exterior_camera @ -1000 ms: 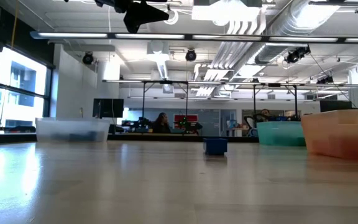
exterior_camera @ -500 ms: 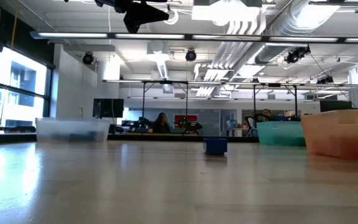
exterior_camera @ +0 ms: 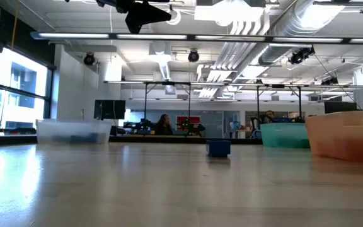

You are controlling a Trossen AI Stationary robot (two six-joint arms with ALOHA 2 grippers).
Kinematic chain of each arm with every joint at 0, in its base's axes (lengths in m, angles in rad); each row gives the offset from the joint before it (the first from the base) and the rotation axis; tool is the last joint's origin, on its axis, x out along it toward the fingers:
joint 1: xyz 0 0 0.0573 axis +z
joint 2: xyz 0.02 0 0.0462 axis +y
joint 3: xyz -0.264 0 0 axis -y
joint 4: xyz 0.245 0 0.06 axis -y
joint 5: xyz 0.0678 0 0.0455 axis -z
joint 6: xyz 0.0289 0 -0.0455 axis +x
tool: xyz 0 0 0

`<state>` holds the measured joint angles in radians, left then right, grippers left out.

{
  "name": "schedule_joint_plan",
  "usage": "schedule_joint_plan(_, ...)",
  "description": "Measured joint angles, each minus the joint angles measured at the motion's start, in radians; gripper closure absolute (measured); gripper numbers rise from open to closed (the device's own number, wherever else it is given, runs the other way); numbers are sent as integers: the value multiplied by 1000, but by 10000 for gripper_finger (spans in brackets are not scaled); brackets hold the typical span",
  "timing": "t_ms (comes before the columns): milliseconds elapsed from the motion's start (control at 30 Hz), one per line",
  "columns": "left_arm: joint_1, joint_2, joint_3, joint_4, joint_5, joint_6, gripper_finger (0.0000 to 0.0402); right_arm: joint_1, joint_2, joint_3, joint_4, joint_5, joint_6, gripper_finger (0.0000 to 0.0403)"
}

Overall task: Sort & place blocks by color
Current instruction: Put the green game piece into the green bin

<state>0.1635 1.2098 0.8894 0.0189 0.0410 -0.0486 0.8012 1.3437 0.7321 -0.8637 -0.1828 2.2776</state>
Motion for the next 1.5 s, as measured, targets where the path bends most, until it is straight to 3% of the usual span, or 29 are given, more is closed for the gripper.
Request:
schedule_joint_plan(133,0,0,0,0,-6,0,169,-7,0,-30,62,33,-5,189)
schedule_joint_plan(533,0,0,0,0,-27,0,169,-9,3,-62,109,1,-4,189)
schedule_joint_plan(800,0,0,0,0,-27,0,169,-9,112,-62,191,-14,-5,192)
schedule_joint_plan(933,0,0,0,0,-27,23,169,-11,149,-57,194,-39,0,213)
schedule_joint_plan(1133,0,0,0,1,-27,53,169,-11,155,-44,199,-54,-6,289)
schedule_joint_plan(1233,0,0,0,1,-27,53,169,-9,160,-24,191,-63,-7,292)
schedule_joint_plan(1367,0,0,0,1,-27,52,169,-9,159,45,199,-7,-18,292)
schedule_joint_plan(1500,0,0,0,1,-30,52,169,-9,159,142,200,147,-53,292)
